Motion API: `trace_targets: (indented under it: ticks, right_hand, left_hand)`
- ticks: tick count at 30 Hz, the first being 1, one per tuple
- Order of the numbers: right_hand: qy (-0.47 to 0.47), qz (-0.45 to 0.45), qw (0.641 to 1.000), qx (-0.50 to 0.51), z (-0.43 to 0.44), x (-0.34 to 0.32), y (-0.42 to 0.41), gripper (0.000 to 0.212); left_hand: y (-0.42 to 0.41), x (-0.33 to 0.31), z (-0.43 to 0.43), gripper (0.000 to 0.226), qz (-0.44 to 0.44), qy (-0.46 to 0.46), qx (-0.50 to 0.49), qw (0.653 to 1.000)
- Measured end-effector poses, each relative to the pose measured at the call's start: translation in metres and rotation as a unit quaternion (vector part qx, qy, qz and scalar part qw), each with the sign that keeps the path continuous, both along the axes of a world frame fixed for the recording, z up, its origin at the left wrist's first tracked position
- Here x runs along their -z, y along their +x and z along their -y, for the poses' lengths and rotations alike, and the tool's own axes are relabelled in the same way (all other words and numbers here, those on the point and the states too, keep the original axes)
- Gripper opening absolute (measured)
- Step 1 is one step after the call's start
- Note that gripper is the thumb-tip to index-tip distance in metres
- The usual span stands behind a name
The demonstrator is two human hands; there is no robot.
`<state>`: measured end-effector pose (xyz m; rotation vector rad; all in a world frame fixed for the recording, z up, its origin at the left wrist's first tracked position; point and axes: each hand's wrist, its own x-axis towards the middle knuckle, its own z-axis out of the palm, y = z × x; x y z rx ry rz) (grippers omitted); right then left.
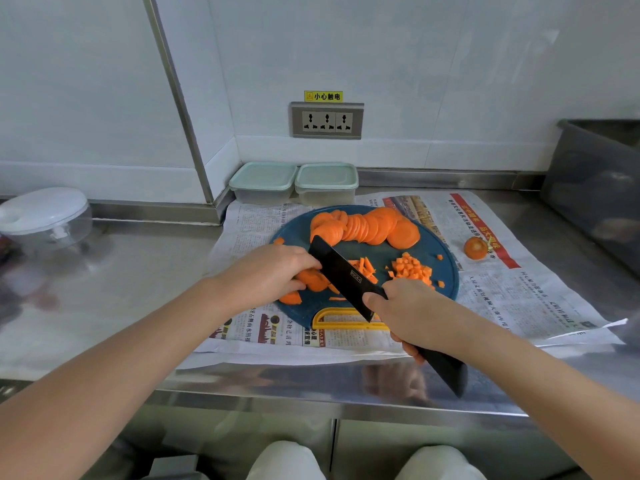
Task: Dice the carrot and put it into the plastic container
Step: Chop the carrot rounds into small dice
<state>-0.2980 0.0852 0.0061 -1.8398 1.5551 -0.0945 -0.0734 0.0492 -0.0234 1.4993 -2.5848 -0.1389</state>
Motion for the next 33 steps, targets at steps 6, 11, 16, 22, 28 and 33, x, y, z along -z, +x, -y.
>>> trace_targets:
  ticks: [6,11,16,22,28,33]
  right_hand:
    - [-0.062,-0.076,0.994,-0.053,-0.005,0.0,0.004,0.035]
    - [-0.109,-0.126,0.982,-0.084,-0.008,0.0,0.006,0.038]
    - [-0.123,-0.142,0.979,-0.081,-0.008,0.004,0.006,0.038]
    - [-0.12,-0.129,0.982,-0.067,-0.002,0.012,0.008,0.037]
    - [-0.123,-0.108,0.985,-0.045,-0.007,0.012,0.025,0.037]
    - [-0.089,-0.102,0.991,-0.016,0.001,0.017,0.019,0.028]
  left_hand:
    - [0.002,0.008,0.0,0.031,-0.047,-0.021,0.01,0.999]
    - [0.004,0.015,0.0,0.028,-0.112,-0.023,0.003,0.993]
    - [0.001,0.02,-0.004,0.019,-0.13,-0.062,0.005,0.99]
    - [0.0,0.03,-0.007,0.017,-0.167,-0.086,0.033,0.982]
    - [0.0,0.04,-0.011,0.021,-0.185,-0.084,0.03,0.979]
    - [-0.005,0.038,-0.016,0.022,-0.194,-0.114,0.023,0.974]
